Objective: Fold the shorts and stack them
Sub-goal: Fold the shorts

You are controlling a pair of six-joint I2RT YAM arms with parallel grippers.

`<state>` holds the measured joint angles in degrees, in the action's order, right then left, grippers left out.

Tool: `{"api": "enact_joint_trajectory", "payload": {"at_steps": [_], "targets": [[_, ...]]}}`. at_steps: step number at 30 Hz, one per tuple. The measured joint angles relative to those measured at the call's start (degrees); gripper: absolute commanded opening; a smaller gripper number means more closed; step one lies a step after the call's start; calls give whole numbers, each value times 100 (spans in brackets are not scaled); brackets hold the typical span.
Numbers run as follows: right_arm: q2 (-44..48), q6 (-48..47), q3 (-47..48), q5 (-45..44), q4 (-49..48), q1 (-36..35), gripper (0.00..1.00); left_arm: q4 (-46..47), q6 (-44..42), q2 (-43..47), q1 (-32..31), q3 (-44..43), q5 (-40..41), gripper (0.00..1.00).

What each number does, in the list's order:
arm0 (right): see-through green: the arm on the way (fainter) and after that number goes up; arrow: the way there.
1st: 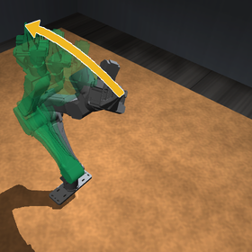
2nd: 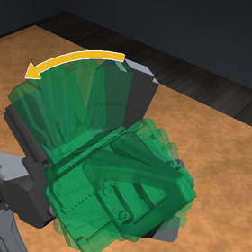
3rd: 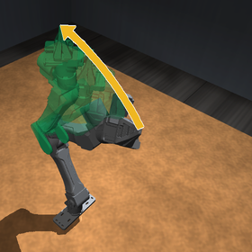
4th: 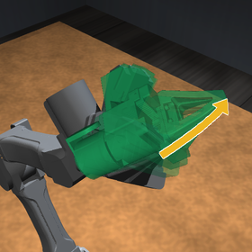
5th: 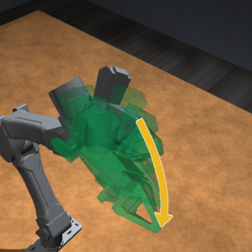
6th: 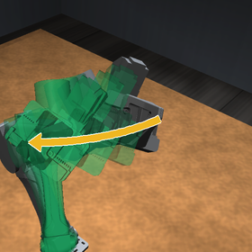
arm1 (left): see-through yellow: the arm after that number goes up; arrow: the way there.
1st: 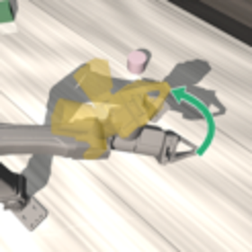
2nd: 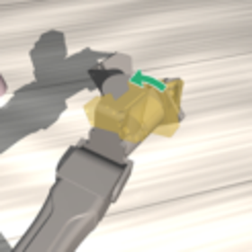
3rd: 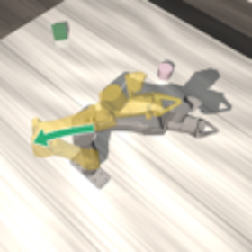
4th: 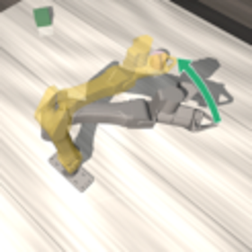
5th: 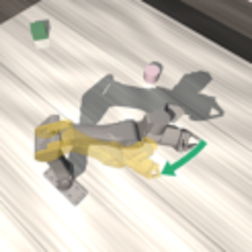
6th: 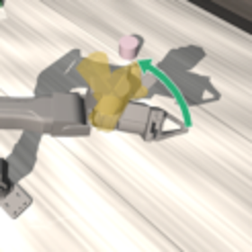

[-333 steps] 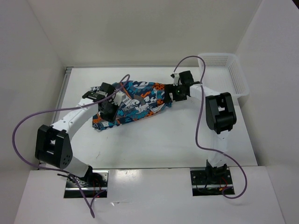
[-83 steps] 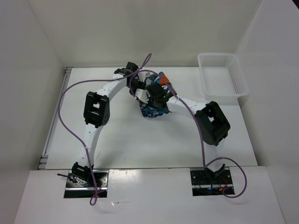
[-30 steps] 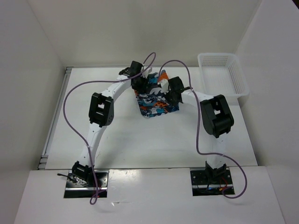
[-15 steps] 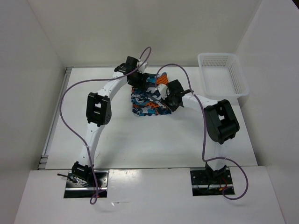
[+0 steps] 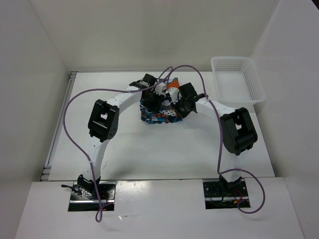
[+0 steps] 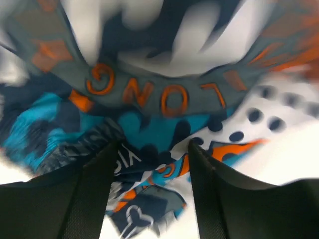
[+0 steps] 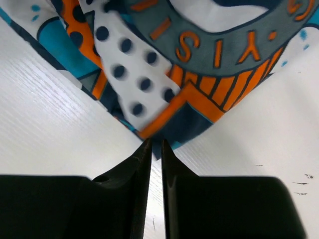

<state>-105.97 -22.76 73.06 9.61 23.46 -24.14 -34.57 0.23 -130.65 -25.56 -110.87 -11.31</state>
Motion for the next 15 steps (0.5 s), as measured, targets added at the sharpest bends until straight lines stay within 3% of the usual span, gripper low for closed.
{"api": "enact_joint_trajectory", "payload": {"at_steps": [7,11,15], "targets": [[0,9,-179,24,-9,0,19,529,0,164,81,855,221,61],[0,50,-232,37,-9,0,19,616,-7,560,116,1478,205,65],[9,63,-229,11,-9,0,19,586,-4,647,131,1574,186,70]]}}
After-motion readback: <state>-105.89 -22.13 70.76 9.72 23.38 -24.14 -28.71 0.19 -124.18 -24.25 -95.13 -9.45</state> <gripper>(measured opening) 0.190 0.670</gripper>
